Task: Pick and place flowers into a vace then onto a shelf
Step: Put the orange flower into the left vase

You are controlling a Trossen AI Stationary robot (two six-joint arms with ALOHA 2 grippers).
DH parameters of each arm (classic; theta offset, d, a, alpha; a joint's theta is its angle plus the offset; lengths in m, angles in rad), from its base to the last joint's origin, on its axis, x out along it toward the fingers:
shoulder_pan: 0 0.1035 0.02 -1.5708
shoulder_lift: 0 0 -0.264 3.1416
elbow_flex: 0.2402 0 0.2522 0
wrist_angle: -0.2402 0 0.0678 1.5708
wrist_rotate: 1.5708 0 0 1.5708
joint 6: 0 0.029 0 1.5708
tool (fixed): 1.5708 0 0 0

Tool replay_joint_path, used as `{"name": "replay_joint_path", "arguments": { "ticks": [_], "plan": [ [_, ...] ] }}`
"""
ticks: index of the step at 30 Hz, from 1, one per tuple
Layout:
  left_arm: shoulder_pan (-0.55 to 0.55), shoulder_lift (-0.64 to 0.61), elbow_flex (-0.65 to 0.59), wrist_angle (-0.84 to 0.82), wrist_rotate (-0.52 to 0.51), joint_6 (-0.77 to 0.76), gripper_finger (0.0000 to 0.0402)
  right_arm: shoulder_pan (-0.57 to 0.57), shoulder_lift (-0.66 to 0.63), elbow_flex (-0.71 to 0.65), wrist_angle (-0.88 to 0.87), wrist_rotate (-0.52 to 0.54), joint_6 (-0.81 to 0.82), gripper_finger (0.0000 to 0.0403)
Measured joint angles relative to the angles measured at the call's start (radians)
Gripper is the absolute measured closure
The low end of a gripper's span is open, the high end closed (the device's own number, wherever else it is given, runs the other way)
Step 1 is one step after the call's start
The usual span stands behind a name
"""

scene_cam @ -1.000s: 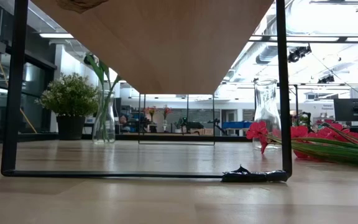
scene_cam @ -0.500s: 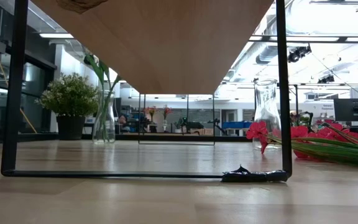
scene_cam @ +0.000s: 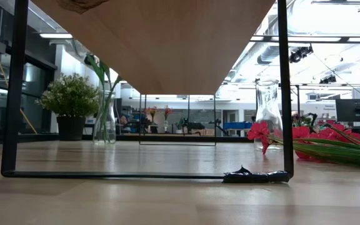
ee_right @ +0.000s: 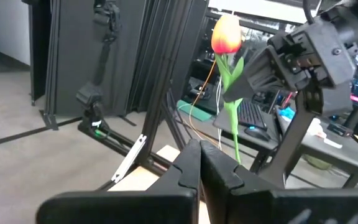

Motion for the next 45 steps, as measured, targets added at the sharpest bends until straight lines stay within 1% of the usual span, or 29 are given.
{"name": "replay_joint_path", "arguments": {
  "ticks": [8, 11, 16, 23, 28, 30, 45],
  "plan": [
    [0.0, 0.0, 0.0, 0.0, 0.033, 0.001, 0.0371, 0.0, 0.12, 0.116, -0.025, -0.011, 0.001, 0.0401],
    [0.0, 0.0, 0.0, 0.002, 0.067, 0.003, 0.0371, 0.002, 0.15, 0.139, -0.027, -0.011, 0.002, 0.0391],
    [0.0, 0.0, 0.001, 0.046, 0.123, 0.001, 0.0371, 0.005, 0.186, 0.167, -0.022, -0.001, 0.002, 0.0353],
    [0.0, 0.0, 0.001, 0.13, 0.124, -0.005, 0.0371, 0.005, 0.213, 0.183, 0.038, 0.029, 0.002, 0.0288],
    [0.0, 0.0, 0.001, 0.145, 0.105, -0.027, 0.0371, 0.005, 0.213, 0.183, 0.063, 0.053, 0.002, 0.0267],
    [0.0, 0.0, 0.001, 0.182, 0.089, -0.029, 0.0371, 0.005, 0.213, 0.183, 0.072, 0.051, 0.004, 0.0264],
    [0.001, 0.013, 0.001, 0.324, -0.034, -0.064, 0.0371, 0.013, 0.213, 0.183, 0.074, 0.052, 0.01, 0.0262]
  ]
}}
